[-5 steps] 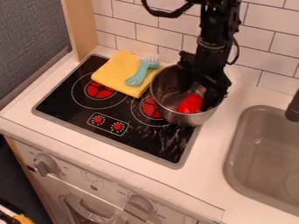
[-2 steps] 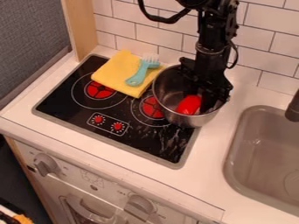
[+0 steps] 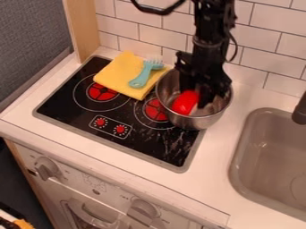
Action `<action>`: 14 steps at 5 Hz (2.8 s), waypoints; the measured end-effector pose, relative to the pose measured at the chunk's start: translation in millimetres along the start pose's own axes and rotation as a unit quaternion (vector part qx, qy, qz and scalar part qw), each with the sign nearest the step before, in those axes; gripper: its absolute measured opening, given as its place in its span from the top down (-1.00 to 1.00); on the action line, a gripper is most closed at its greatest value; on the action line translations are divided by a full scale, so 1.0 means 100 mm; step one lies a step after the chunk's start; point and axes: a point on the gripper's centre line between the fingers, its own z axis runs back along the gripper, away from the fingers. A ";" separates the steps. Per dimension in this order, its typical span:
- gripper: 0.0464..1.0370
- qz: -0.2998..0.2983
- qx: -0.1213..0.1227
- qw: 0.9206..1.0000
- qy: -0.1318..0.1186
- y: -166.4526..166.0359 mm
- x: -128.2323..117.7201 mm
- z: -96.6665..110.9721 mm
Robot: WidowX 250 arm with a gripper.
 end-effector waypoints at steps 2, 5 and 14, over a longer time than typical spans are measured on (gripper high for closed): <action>-0.01 0.056 0.013 0.996 -0.072 0.54 -0.26 0.58; -0.01 0.067 0.059 0.995 -0.046 1.31 -0.95 0.50; -0.93 0.131 -0.011 0.990 -0.051 1.55 -1.08 0.46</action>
